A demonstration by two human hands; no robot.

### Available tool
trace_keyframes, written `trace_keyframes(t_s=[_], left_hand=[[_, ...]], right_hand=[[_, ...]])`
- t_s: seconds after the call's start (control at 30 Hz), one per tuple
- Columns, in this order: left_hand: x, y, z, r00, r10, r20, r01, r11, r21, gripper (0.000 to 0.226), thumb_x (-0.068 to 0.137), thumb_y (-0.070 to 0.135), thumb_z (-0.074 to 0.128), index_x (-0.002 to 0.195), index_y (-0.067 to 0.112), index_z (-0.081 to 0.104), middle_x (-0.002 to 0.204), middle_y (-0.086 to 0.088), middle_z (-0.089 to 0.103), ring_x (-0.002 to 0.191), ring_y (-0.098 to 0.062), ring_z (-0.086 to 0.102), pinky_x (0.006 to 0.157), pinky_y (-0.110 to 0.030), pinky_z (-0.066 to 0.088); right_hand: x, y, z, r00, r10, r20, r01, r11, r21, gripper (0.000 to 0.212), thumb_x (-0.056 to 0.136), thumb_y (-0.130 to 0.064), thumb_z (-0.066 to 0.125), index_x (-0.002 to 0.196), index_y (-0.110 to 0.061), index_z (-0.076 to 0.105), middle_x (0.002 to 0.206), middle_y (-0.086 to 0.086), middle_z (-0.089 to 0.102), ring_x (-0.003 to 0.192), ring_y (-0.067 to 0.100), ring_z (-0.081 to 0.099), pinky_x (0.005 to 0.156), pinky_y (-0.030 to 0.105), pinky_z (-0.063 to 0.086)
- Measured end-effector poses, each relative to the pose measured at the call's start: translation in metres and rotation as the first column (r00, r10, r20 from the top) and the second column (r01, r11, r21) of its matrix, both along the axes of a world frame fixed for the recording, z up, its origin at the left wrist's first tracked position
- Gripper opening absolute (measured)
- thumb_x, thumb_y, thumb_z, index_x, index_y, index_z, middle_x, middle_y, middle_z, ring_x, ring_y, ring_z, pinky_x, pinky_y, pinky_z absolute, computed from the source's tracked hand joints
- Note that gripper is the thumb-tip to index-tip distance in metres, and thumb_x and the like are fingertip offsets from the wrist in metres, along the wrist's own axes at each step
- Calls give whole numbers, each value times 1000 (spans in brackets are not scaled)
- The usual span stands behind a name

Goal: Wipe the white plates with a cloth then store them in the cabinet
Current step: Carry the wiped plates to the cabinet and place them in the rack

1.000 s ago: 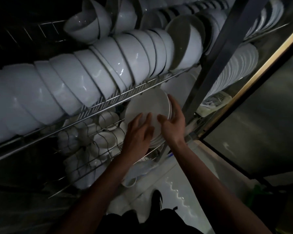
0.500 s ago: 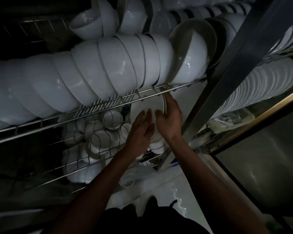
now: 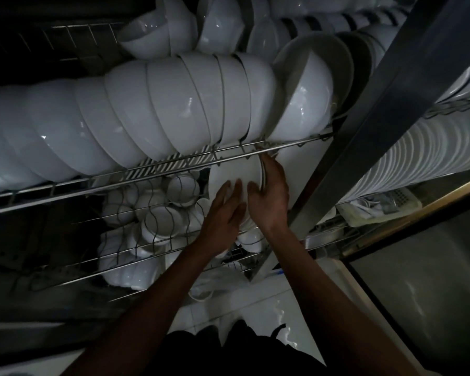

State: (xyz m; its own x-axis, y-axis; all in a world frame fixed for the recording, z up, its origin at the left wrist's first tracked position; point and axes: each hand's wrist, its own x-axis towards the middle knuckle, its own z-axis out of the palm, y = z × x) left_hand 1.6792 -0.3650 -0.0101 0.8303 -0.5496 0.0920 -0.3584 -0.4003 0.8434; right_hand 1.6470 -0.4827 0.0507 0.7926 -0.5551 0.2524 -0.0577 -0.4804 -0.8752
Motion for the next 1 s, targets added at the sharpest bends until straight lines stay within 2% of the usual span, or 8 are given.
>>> trace_keyframes(t_s=[0.17, 0.3, 0.37, 0.43, 0.5, 0.57, 0.73, 1.0], left_hand=[[2, 6, -5, 999, -12, 43, 10, 998, 59, 61, 104, 14, 50, 157, 13, 22, 166, -13, 13, 154, -22, 9, 121, -43, 27], [4, 8, -7, 998, -16, 55, 12, 997, 72, 58, 104, 16, 47, 157, 16, 23, 166, -10, 15, 154, -20, 10, 121, -45, 27], [3, 11, -9, 999, -9, 50, 6, 998, 66, 58, 104, 17, 47, 157, 16, 24, 166, -10, 15, 154, -19, 10, 120, -46, 29], [2, 15, -10, 1000, 3, 25, -4, 998, 62, 57, 104, 19, 46, 157, 16, 25, 166, -10, 14, 154, -20, 12, 118, -47, 32], [0, 17, -11, 999, -2, 36, -2, 995, 104, 58, 104, 30, 41, 157, 15, 24, 166, -10, 15, 154, -21, 11, 119, -48, 30], [1, 18, -9, 999, -13, 52, 6, 991, 132, 65, 101, 47, 30, 157, 15, 23, 166, -8, 15, 155, -20, 8, 120, -47, 28], [1, 19, -10, 999, 11, 42, -15, 994, 106, 56, 106, 19, 45, 158, 19, 24, 166, -5, 13, 154, -17, 13, 119, -45, 31], [0, 21, -12, 998, 27, 63, -35, 989, 141, 56, 105, 26, 46, 157, 20, 26, 165, -9, 18, 153, -18, 16, 120, -40, 28]], right_hand=[[-1, 2, -8, 1000, -1, 14, 1, 1000, 17, 80, 85, 8, 58, 151, -33, 40, 150, -1, 42, 138, 9, 40, 101, -4, 22], [-3, 5, -12, 1000, -5, 28, 6, 1000, -30, 82, 85, 3, 58, 152, -37, 35, 152, -2, 39, 133, -4, 37, 100, -4, 24], [-4, 6, -15, 1000, -4, 23, 6, 995, -101, 80, 86, -2, 59, 154, -35, 32, 157, -1, 30, 139, 2, 34, 106, 9, 33], [-4, 7, -19, 1000, -17, 6, 18, 984, -175, 77, 87, -5, 61, 154, -30, 32, 160, 0, 23, 146, 17, 31, 111, 33, 42], [-4, 8, -22, 999, -33, 0, 32, 972, -235, 76, 87, -7, 63, 154, -28, 31, 161, -1, 20, 149, 23, 27, 114, 43, 41], [-4, 9, -24, 998, -55, -18, 48, 965, -256, 82, 87, -9, 64, 156, -29, 24, 163, -1, 21, 148, 23, 26, 115, 39, 37], [-6, 9, -24, 987, -112, -111, 71, 944, -321, 85, 91, -21, 64, 159, -19, 13, 163, 9, 23, 143, 33, 32, 112, 44, 39], [-10, 10, -25, 974, -141, -175, 73, 934, -349, 87, 93, -23, 60, 160, -15, 6, 167, 8, 12, 146, 34, 27, 115, 47, 36]])
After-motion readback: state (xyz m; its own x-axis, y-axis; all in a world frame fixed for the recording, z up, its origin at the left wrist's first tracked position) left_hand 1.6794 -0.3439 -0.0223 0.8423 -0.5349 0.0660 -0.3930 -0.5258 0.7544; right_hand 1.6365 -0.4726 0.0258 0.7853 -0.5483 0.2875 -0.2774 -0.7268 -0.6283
